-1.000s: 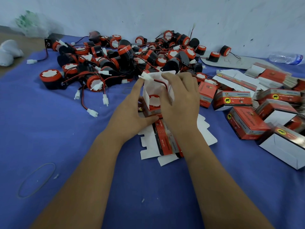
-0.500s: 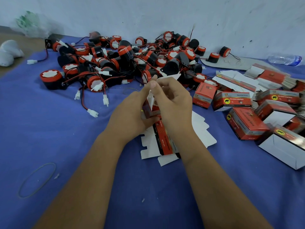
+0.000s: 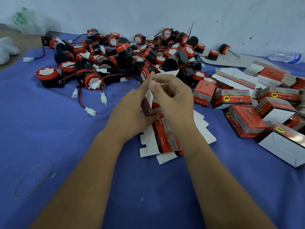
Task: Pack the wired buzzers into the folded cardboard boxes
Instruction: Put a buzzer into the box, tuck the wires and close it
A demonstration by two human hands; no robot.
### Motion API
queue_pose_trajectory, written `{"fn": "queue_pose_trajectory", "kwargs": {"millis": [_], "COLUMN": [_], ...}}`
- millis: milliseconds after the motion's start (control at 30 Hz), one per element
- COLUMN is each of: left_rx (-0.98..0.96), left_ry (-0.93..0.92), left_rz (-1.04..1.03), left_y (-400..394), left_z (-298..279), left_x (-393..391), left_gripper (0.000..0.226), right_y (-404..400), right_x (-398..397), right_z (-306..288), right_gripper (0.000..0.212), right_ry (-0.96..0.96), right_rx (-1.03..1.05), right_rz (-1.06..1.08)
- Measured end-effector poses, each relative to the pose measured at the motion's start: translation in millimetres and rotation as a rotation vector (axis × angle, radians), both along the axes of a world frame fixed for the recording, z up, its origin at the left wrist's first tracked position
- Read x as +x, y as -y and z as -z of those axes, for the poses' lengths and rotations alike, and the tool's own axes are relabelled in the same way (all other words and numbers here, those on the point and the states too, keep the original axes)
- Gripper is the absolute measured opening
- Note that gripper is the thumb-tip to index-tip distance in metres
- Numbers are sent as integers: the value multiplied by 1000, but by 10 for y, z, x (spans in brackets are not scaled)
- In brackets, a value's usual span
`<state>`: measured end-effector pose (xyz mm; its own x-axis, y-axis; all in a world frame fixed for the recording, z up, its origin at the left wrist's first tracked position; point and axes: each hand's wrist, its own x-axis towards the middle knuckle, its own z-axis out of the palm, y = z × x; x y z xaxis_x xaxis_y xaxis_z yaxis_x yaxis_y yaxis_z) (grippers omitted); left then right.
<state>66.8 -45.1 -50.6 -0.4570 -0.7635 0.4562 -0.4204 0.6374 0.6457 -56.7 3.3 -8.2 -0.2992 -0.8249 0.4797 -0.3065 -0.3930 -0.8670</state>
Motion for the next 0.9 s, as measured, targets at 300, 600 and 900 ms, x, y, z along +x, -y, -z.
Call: {"fn": "queue_pose_trajectory", "kwargs": {"millis": [300, 600, 900], "left_rx": [76, 178, 216], "left_ry": [-101, -189, -193], "left_rz": [17, 48, 28], "left_y": [29, 40, 39], "left_z": [69, 83, 82], "left_x": [8, 44, 42], "left_gripper": [111, 112, 109], "right_y": [22, 64, 79], "right_x": [-192, -294, -402], "right_z": [-126, 25, 152], "right_gripper": [8, 32, 32], "right_ry": [413, -222, -595], "right_rx": [44, 70, 34], "right_rz": [29, 87, 308]}}
